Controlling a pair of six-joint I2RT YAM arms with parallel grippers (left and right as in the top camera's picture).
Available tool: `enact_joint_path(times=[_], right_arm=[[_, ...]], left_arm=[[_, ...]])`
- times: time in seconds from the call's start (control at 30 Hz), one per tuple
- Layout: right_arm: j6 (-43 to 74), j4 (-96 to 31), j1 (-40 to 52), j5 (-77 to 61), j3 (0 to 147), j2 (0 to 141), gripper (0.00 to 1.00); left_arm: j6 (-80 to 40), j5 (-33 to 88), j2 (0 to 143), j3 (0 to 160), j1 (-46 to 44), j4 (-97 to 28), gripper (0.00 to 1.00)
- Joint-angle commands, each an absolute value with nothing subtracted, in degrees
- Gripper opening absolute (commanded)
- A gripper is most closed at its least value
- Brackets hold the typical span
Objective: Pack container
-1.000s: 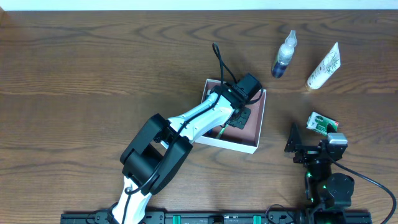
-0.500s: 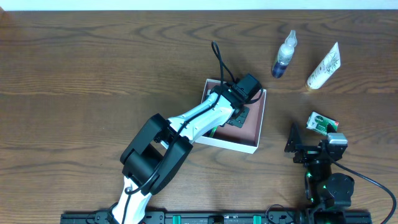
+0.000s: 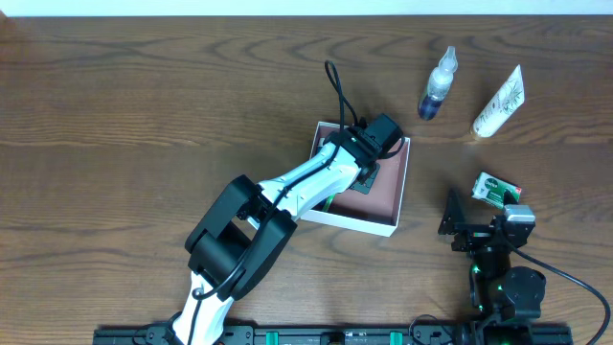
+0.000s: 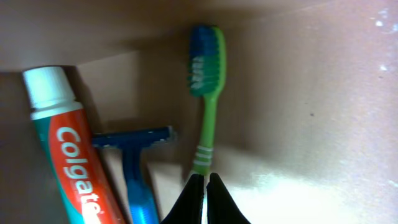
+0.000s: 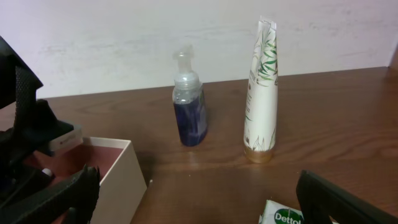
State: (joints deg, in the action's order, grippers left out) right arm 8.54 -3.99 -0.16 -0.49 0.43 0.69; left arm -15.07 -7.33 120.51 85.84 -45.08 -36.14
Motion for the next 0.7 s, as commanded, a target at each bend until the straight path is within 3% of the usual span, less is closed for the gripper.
enact_joint_path(times=[0.0, 0.2, 0.5, 0.67], right_arm=[[8.05, -4.23, -0.47, -0.69, 0.32, 0.32, 0.99], [8.05, -4.23, -0.47, -0.69, 0.32, 0.32, 0.99], [8.05, -4.23, -0.47, -0.69, 0.32, 0.32, 0.99], [8.05, -4.23, -0.47, -0.69, 0.32, 0.32, 0.99]], left_arm=[[-15.55, -10.15, 121.43, 85.45, -44.91, -36.67, 0.06], [-15.57, -9.28, 121.43, 85.45, -44.88, -36.62, 0.06], [-15.55, 3.6, 121.4, 85.45, -44.86, -36.25, 0.06], [-15.55, 4.93, 121.51, 85.45, -44.86, -36.1, 0.06]])
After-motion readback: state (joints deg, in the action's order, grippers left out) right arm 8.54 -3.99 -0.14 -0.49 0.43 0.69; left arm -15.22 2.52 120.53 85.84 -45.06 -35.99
